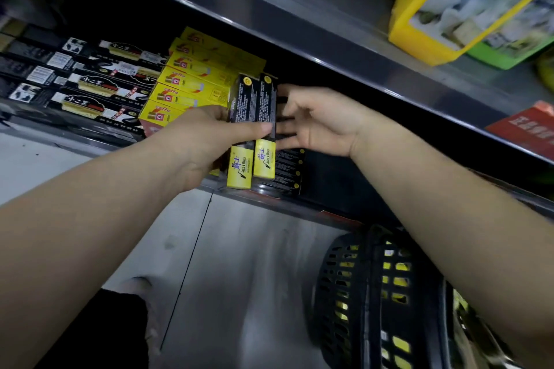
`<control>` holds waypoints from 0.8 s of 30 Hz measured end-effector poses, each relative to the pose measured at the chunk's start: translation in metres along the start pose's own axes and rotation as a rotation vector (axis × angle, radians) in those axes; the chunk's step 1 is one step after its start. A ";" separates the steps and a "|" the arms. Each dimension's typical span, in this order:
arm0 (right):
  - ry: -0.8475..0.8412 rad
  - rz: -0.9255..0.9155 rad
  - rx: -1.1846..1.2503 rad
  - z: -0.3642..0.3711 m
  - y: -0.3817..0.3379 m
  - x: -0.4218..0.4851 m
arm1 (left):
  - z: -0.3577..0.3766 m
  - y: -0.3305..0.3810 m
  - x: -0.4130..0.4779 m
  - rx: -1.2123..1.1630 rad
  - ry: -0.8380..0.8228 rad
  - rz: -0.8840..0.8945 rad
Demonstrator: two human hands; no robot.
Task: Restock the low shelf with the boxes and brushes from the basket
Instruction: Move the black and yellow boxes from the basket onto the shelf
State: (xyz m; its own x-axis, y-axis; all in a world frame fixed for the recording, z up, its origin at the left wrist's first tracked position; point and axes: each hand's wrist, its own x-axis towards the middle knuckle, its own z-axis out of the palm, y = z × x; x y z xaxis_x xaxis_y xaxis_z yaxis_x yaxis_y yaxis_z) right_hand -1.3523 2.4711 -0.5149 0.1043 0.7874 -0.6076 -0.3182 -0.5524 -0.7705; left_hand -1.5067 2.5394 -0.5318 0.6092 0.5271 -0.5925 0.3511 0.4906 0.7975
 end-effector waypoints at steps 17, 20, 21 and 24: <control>0.557 0.102 -0.913 -0.052 0.047 -0.004 | -0.025 0.003 0.001 0.021 0.153 0.102; 0.379 0.161 -1.214 -0.046 0.065 0.011 | -0.026 0.003 0.002 0.052 0.145 0.097; 0.312 0.187 -1.360 -0.045 0.070 0.015 | -0.026 0.003 0.003 0.063 0.146 0.093; 0.203 0.205 -1.605 -0.043 0.075 0.019 | -0.028 0.003 0.004 0.083 0.167 0.092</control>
State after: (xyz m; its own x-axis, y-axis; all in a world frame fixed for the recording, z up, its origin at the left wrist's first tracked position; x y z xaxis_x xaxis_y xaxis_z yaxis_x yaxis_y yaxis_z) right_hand -1.3339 2.4328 -0.5920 0.3430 0.6938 -0.6333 0.8973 -0.4413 0.0025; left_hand -1.5236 2.5626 -0.5352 0.5175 0.6780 -0.5221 0.3612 0.3800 0.8515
